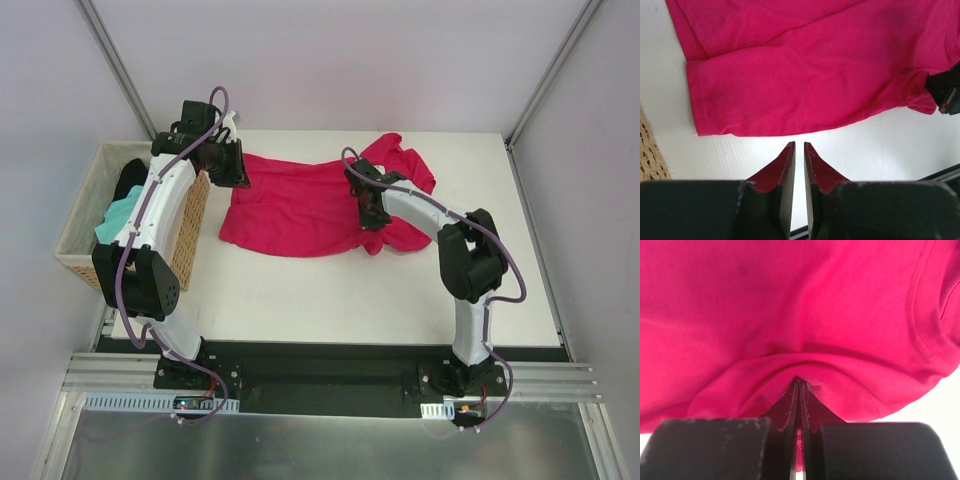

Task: Fold and stack the t-shirts
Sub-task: Grap the side of the flattened tshirt closest away from the robot with both arms

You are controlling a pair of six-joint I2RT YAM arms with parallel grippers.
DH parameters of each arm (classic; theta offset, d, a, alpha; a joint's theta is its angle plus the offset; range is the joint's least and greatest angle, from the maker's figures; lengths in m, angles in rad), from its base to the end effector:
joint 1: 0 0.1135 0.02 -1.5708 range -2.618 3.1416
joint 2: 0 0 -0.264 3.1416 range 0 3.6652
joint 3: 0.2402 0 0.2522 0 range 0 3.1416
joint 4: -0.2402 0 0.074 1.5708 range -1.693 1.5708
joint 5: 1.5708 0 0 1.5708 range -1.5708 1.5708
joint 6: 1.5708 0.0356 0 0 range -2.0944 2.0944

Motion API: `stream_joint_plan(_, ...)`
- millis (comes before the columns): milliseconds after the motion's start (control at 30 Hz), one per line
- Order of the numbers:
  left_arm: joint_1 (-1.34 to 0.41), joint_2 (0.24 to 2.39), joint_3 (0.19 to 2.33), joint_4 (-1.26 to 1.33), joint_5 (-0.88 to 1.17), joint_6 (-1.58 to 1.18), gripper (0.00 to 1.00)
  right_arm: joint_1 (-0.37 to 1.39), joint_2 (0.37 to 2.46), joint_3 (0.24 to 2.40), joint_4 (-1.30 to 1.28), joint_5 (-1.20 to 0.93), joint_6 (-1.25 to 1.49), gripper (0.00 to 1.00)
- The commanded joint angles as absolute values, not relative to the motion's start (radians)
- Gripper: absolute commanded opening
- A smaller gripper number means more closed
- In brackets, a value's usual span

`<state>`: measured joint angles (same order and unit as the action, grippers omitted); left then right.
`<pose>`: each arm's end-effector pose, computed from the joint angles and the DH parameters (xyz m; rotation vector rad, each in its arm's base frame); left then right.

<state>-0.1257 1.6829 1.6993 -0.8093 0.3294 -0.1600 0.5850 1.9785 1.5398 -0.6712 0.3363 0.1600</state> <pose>0.3647 -0.0577 0.3631 0.1206 2.3683 -0.5273 0.3565 0.2220 0.2097 -0.4450 2.5514 -0.1882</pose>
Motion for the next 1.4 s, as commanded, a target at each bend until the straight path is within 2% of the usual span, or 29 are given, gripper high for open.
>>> stream_joint_plan(0,-0.135,1.643,1.697,-0.815,0.305,-0.13,0.12,0.549,2.028,1.667,-0.718,0.319,0.077,0.01)
stream_joint_plan(67,-0.135,1.643,1.695,-0.815,0.307,-0.129,0.12,0.537,2.048,1.716,-0.733,0.321,0.049,0.01)
stream_joint_plan(133,-0.135,1.643,1.695,-0.815,0.311,-0.13,0.12,0.531,2.077,1.746,-0.753,0.321,0.031,0.1)
stream_joint_plan(200,-0.135,1.649,1.697,-0.815,0.317,-0.133,0.12,0.522,2.094,1.77,-0.762,0.318,0.014,0.25)
stream_joint_plan(333,-0.135,1.652,1.7,-0.815,0.324,-0.14,0.12,0.497,2.108,1.792,-0.781,0.336,0.006,0.34)
stream_joint_plan(600,-0.135,1.643,1.689,-0.815,0.325,-0.144,0.12,0.474,1.938,1.715,-0.779,0.373,0.032,0.34)
stream_joint_plan(900,-0.137,1.657,1.71,-0.813,0.348,-0.155,0.12,0.554,1.683,1.453,-0.726,0.434,0.146,0.32)
stream_joint_plan(1367,-0.147,1.644,1.694,-0.811,0.344,-0.158,0.11,0.716,1.752,1.373,-0.672,0.339,0.25,0.27)
